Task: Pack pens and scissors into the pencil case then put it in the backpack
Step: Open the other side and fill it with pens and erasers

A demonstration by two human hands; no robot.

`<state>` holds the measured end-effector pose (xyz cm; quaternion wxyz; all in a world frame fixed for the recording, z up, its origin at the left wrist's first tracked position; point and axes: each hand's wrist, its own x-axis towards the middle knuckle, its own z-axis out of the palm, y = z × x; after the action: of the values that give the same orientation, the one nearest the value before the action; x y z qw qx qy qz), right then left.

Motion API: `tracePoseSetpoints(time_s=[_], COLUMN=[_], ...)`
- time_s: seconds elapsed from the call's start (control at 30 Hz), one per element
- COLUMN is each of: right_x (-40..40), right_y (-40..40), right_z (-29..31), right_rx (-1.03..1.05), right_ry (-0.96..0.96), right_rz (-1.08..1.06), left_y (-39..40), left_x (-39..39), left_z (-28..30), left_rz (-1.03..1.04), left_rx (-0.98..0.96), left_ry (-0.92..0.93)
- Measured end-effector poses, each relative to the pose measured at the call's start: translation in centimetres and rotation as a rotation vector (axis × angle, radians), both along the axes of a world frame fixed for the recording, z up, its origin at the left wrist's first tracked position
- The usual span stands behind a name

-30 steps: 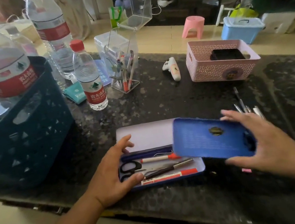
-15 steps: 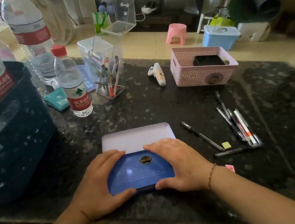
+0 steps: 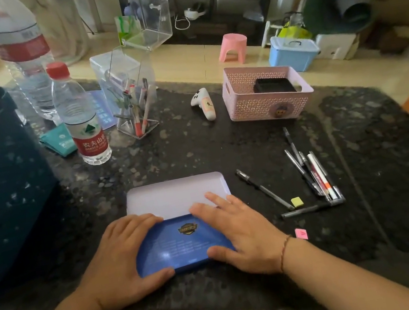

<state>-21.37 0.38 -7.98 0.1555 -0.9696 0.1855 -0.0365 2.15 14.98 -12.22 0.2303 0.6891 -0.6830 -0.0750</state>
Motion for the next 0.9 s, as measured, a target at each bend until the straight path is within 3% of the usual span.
tracePoseSetpoints(time_s=[0.07,0.13,0.3,0.37,0.63,0.7,0.8,0.9], right_x=[-2.4,-6.8,-17.0,-18.0,-17.2,-17.2,-14.3,-7.8], right_y=[-1.9,-4.7,-8.2,-8.0,-8.4,-8.1,-6.1,-3.0], right_z=[0.8,1.0,0.8,0.3,-1.1,-0.7,1.5,3.1], right_rx=[-0.033,-0.195,-0.378,-0.403,-0.449,-0.471,-0.320,-0.217], right_ry=[-0.179,-0.292,0.120,0.207,0.235,0.141,-0.149,-0.228], right_rz=[-0.107,-0.278,-0.565,-0.587,-0.580,-0.552,-0.507,-0.337], left_y=[0.1,0.2,0.2,0.2,0.5,0.5,0.5,0.5], left_x=[0.0,-0.1,0.0,-0.2,0.0,0.0,0.1,0.1], left_z=[0.0,0.0,0.3,0.5,0.5,0.5,0.4,0.4], left_rz=[0.001,0.011,0.028,0.043,0.079,0.082,0.080,0.078], left_rx=[-0.006,-0.018,-0.065,-0.084,-0.098,-0.098,-0.102,-0.093], left_ry=[0.020,0.044,0.130,0.170,0.242,0.248,0.249,0.238])
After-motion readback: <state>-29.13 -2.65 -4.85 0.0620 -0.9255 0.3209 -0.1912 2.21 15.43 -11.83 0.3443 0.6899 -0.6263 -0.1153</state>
